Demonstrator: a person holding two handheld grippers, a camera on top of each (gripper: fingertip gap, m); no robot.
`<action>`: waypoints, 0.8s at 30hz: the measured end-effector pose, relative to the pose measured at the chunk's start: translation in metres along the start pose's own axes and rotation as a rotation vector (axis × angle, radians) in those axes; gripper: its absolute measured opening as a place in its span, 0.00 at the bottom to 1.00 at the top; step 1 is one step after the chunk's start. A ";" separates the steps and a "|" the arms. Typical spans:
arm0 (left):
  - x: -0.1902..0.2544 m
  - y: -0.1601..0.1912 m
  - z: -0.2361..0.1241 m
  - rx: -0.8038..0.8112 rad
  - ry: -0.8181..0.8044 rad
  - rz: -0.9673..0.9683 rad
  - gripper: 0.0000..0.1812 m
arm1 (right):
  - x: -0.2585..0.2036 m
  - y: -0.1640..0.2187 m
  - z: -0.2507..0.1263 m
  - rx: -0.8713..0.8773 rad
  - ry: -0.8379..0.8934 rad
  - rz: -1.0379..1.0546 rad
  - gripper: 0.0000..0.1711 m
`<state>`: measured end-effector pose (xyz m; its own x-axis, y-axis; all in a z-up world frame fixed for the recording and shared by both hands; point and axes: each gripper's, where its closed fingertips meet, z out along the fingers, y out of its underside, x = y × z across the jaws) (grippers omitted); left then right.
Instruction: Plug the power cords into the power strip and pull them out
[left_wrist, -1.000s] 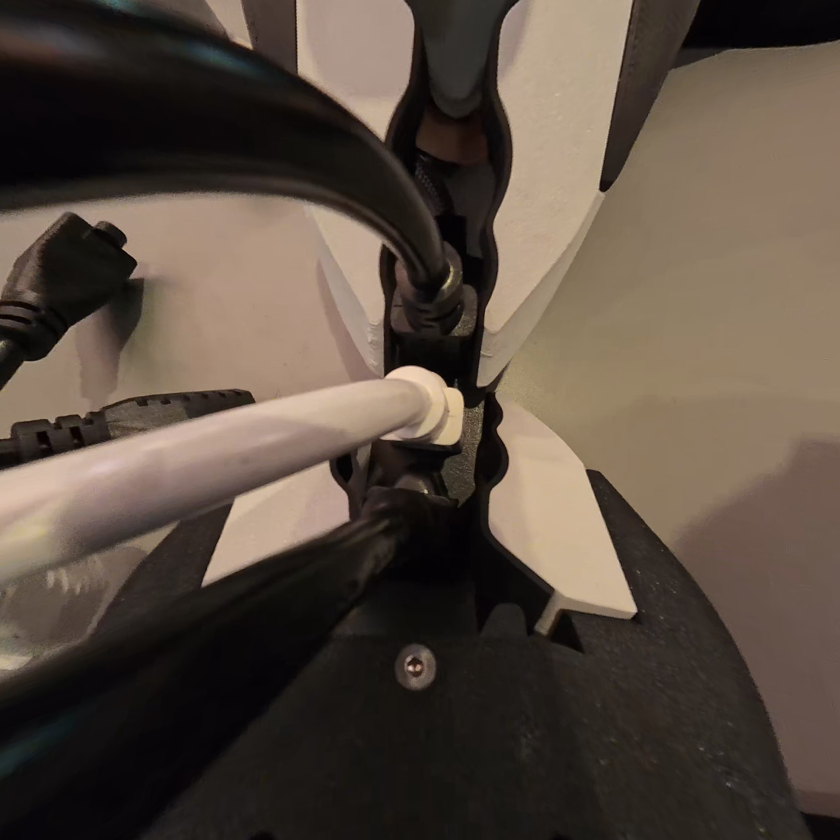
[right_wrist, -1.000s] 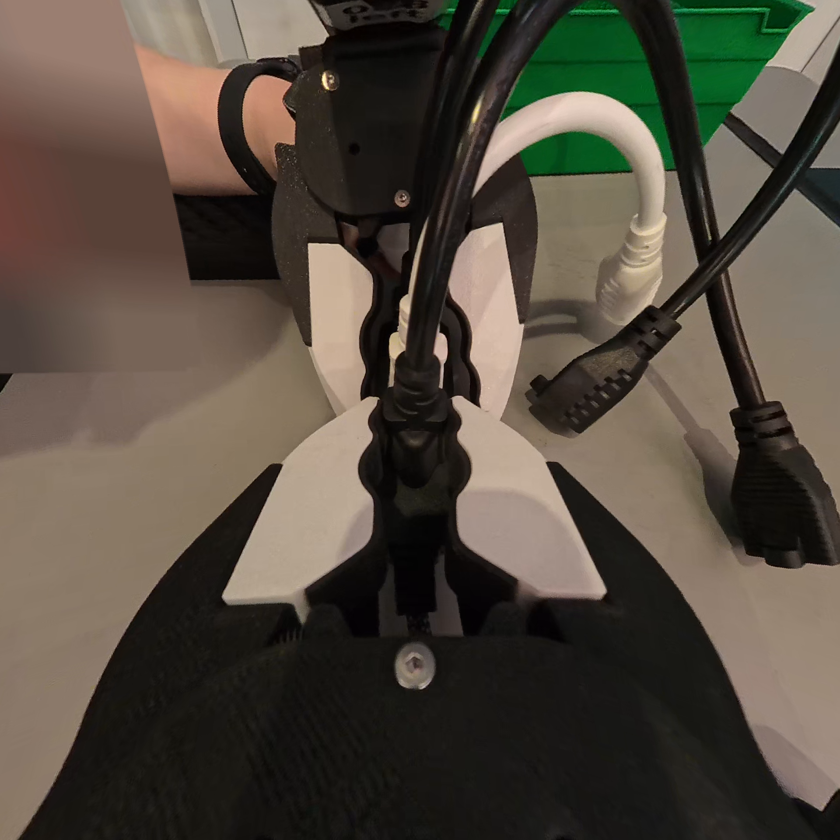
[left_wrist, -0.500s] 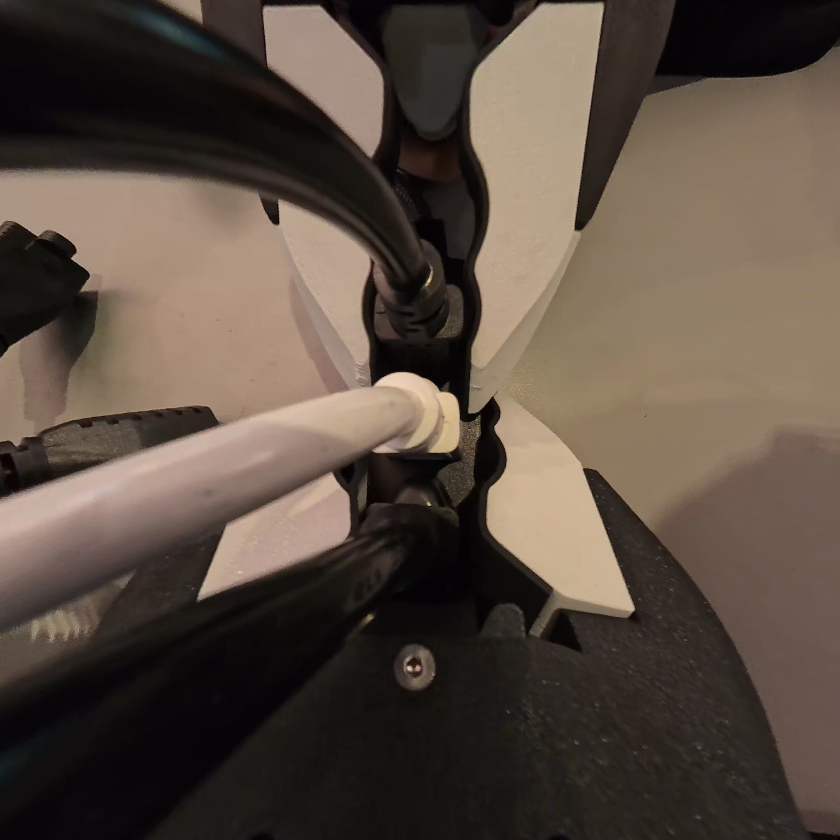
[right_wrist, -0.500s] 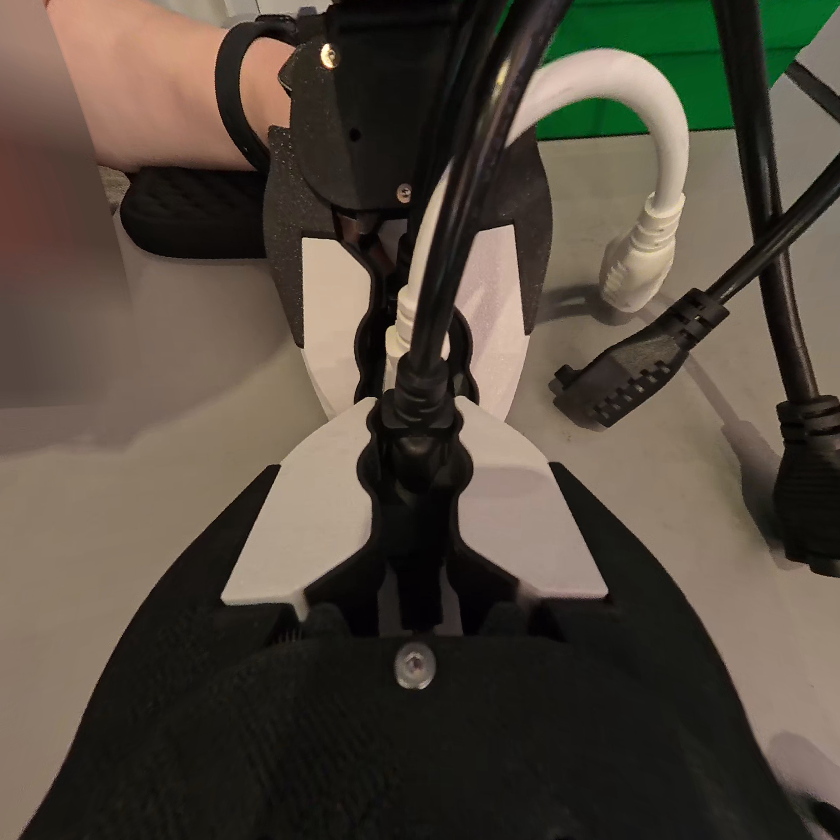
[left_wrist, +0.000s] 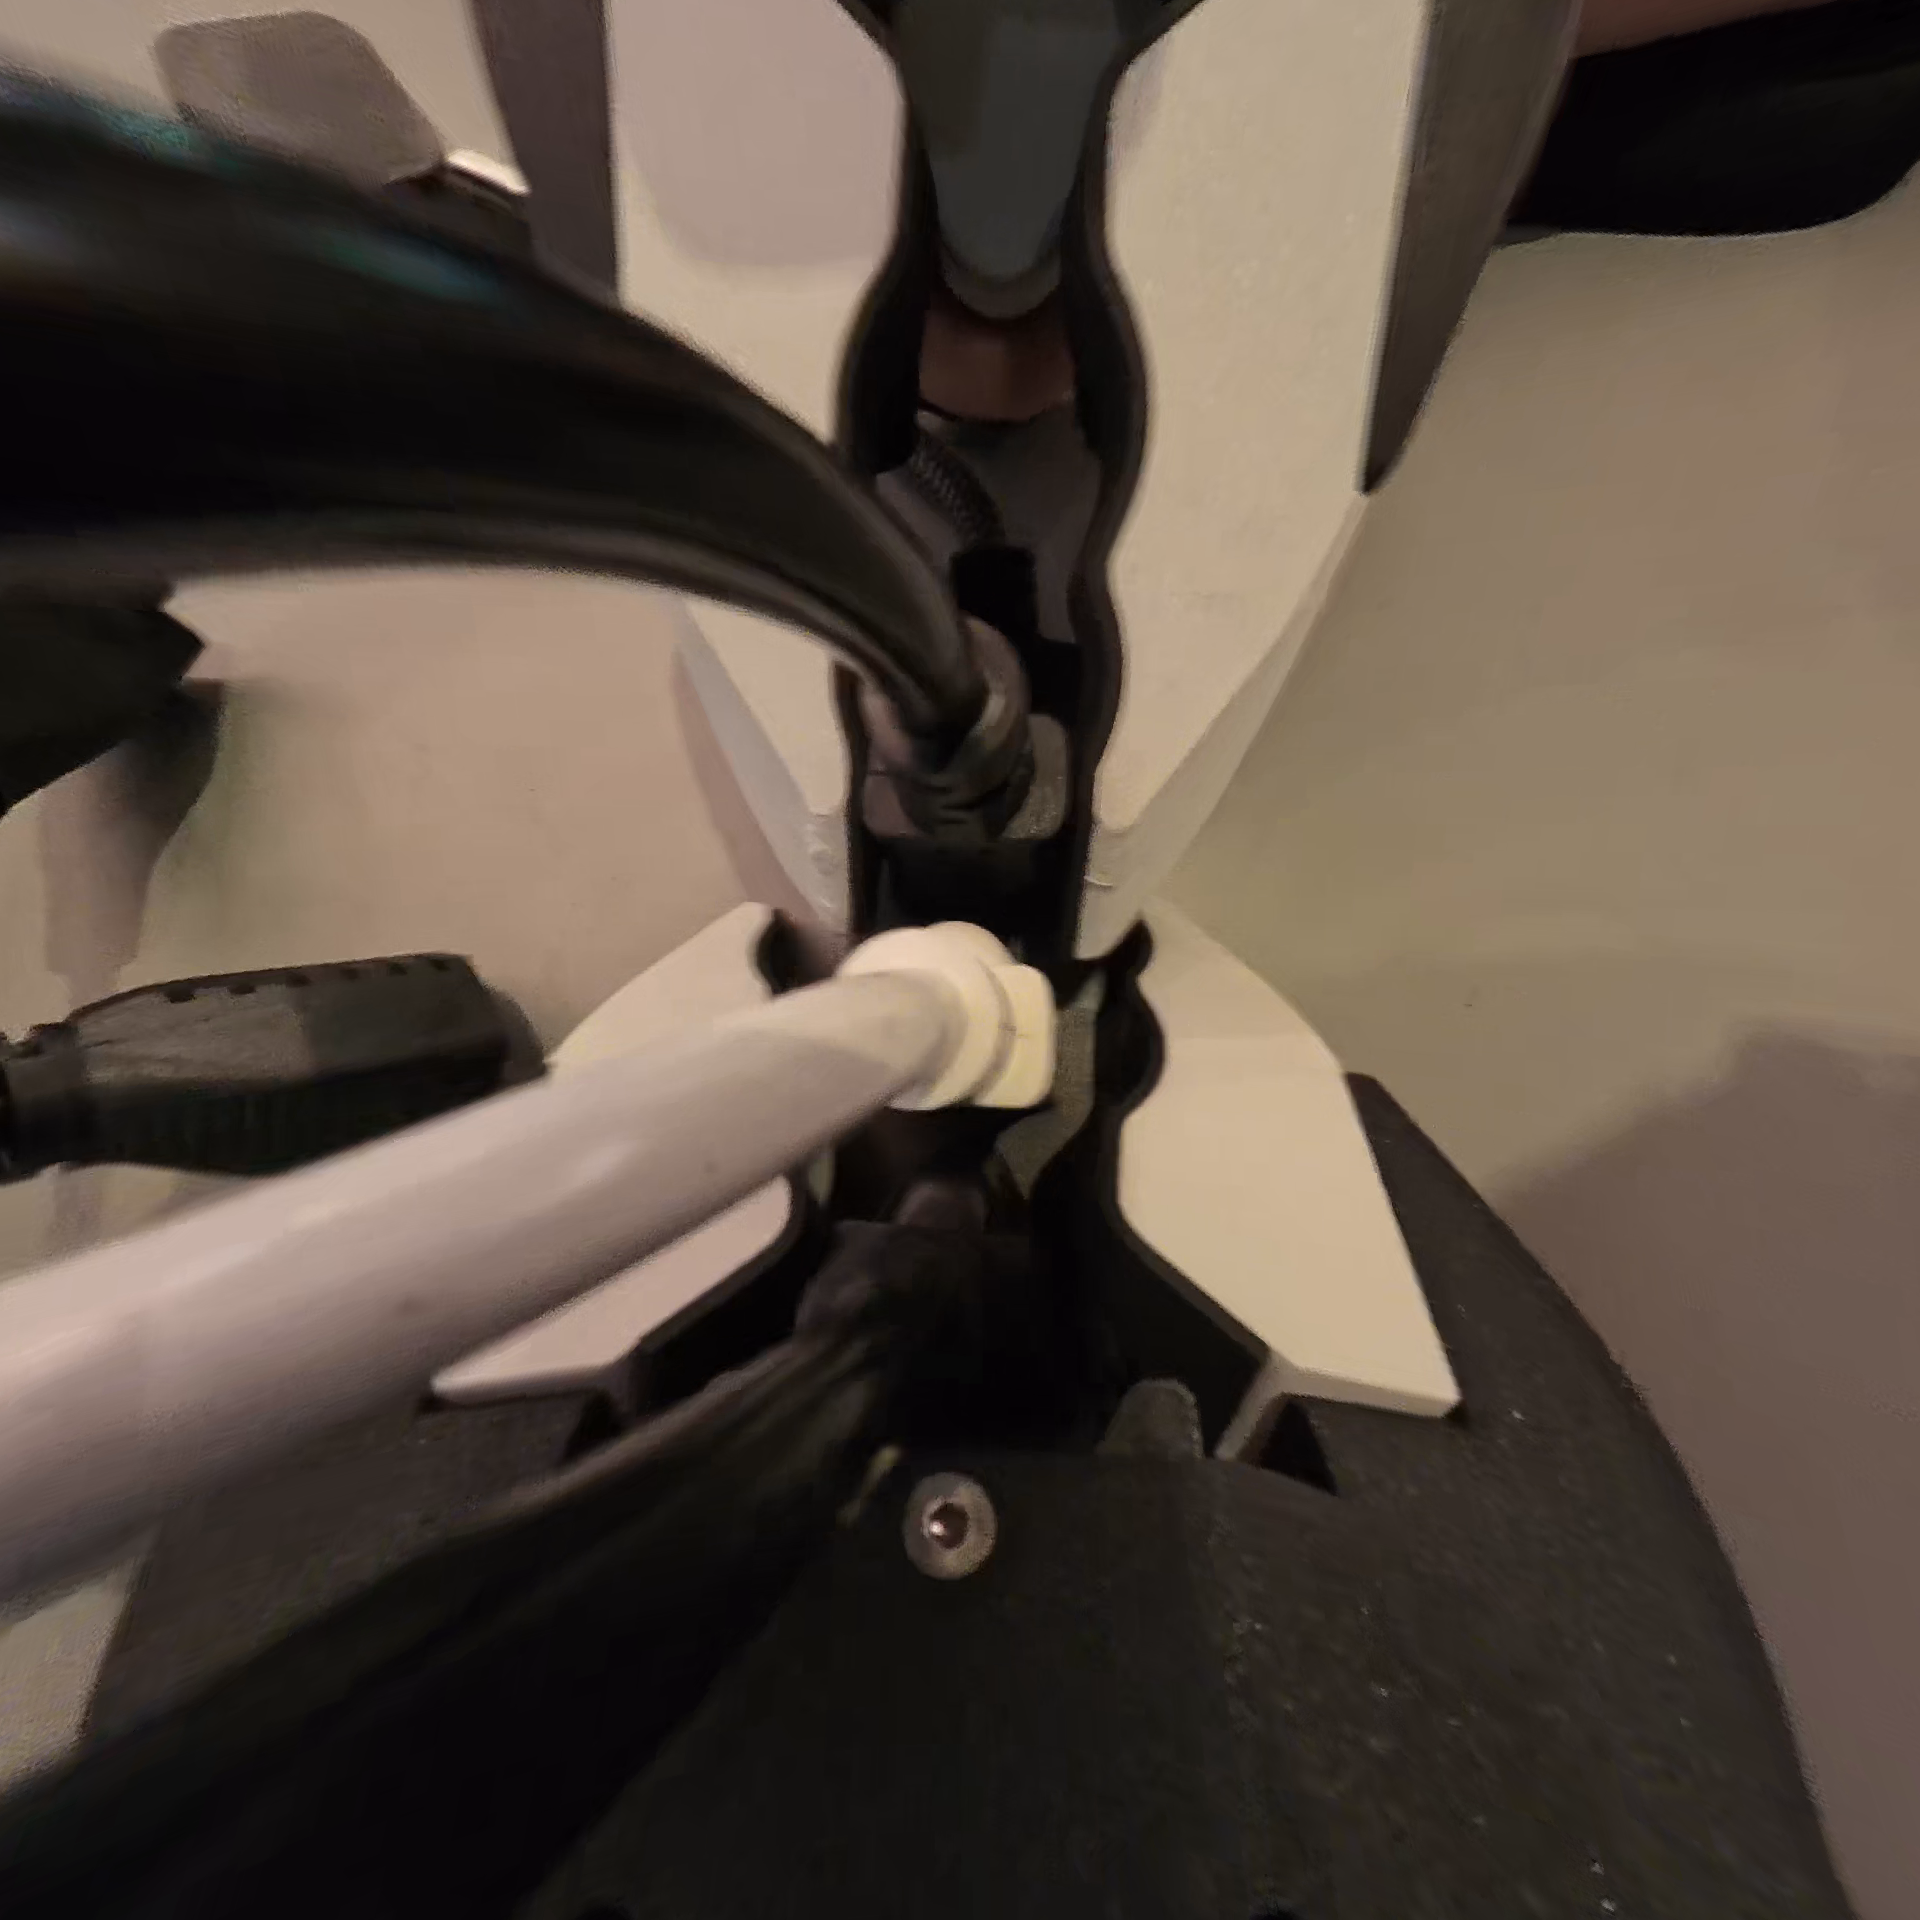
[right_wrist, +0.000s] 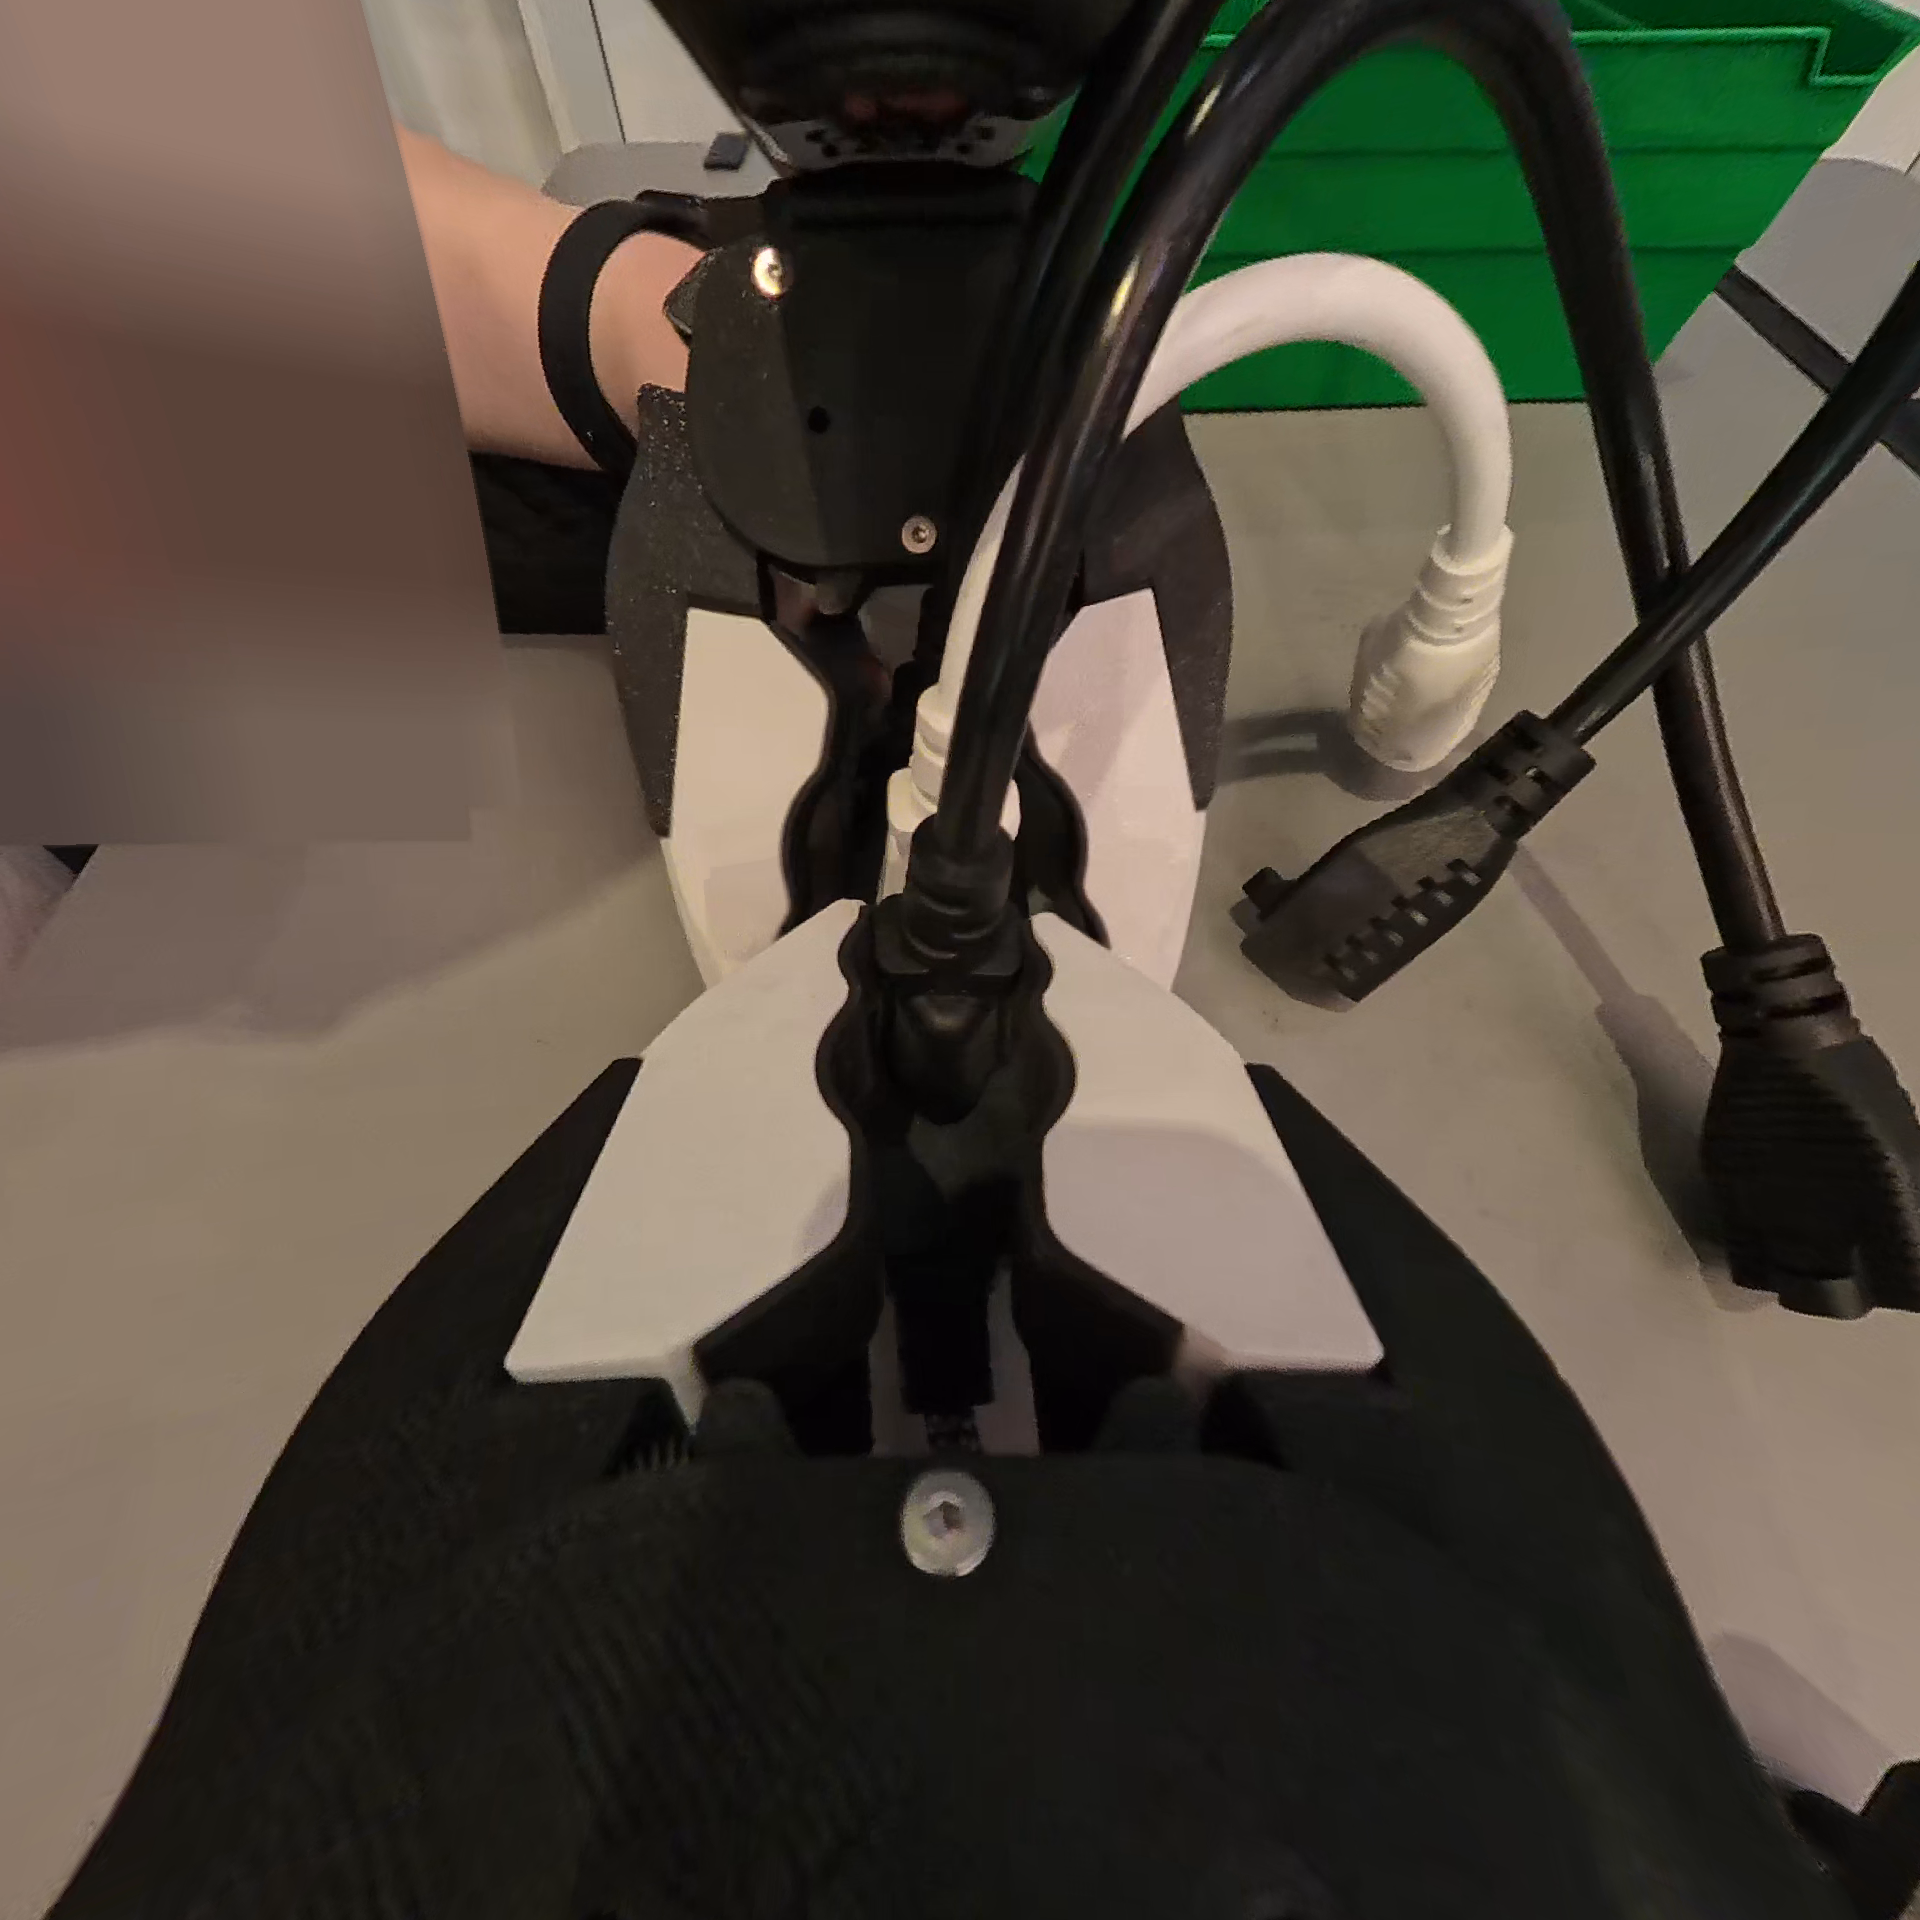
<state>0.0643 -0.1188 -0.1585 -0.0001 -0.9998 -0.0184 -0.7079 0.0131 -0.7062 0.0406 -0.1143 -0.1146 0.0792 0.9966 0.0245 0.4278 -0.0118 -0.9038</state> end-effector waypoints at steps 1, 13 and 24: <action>-0.002 0.000 0.000 0.004 -0.006 0.001 0.32 | 0.000 -0.001 0.000 0.004 0.005 -0.007 0.14; 0.001 -0.002 0.000 0.024 0.007 -0.007 0.27 | 0.000 -0.008 -0.002 0.043 0.014 0.041 0.12; 0.005 -0.005 -0.002 0.061 0.048 -0.026 0.26 | -0.003 -0.016 -0.003 0.109 0.013 0.031 0.11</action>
<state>0.0659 -0.1241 -0.1536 -0.0172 -0.9993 0.0333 -0.6640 -0.0135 -0.7476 0.0360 -0.1170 -0.0991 0.1026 0.9947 0.0011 0.3251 -0.0325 -0.9451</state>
